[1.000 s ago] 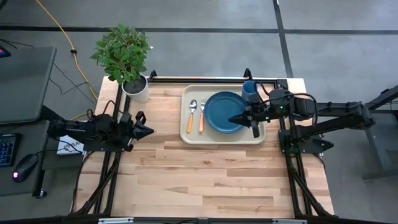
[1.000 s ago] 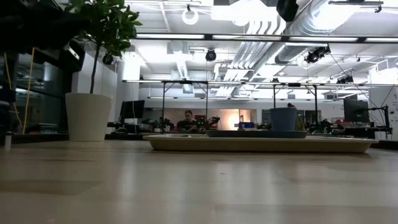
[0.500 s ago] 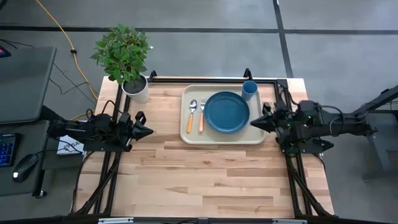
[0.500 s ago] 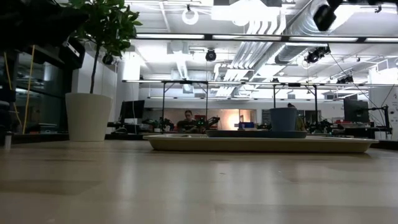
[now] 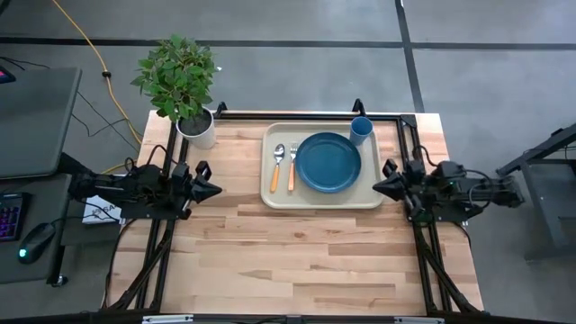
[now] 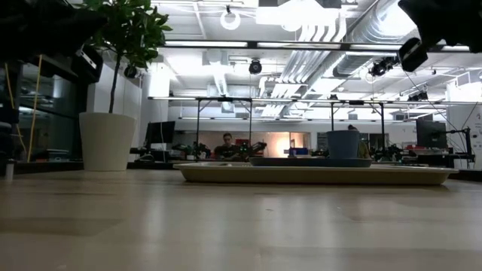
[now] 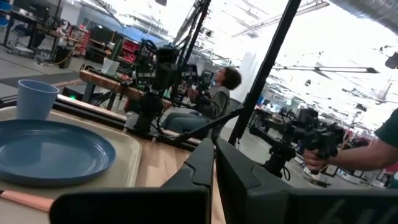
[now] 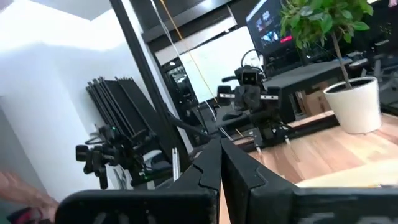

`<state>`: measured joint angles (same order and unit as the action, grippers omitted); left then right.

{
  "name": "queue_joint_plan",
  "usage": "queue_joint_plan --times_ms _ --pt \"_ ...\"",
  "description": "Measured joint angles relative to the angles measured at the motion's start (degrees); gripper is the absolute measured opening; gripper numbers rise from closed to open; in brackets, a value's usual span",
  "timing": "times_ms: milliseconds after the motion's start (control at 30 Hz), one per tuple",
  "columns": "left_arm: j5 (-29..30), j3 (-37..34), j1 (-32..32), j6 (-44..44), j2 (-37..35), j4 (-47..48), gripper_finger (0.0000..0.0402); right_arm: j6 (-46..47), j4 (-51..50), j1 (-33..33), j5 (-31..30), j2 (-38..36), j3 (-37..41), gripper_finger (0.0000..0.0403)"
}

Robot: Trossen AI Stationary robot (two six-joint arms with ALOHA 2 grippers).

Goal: Pick and place plate/cup/fork/spoon on tray
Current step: Return to Home Position

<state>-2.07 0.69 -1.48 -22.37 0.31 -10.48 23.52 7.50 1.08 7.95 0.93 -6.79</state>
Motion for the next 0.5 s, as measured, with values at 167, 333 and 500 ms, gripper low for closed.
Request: queue_joint_plan --times_ms 167,333,500 --pt "0.2 0.1 0.0 0.0 0.5 0.3 0.0000 -1.6 5.1 0.8 -1.9 -0.4 5.0 0.0000" --pt "0.3 0.1 0.0 0.0 0.5 0.4 0.0000 -6.5 0.9 1.7 -8.0 -0.6 6.2 0.0000" --pt "0.4 0.1 0.0 0.0 0.5 0.4 0.0000 -7.0 -6.5 2.0 -7.4 -0.7 6.2 0.0000"
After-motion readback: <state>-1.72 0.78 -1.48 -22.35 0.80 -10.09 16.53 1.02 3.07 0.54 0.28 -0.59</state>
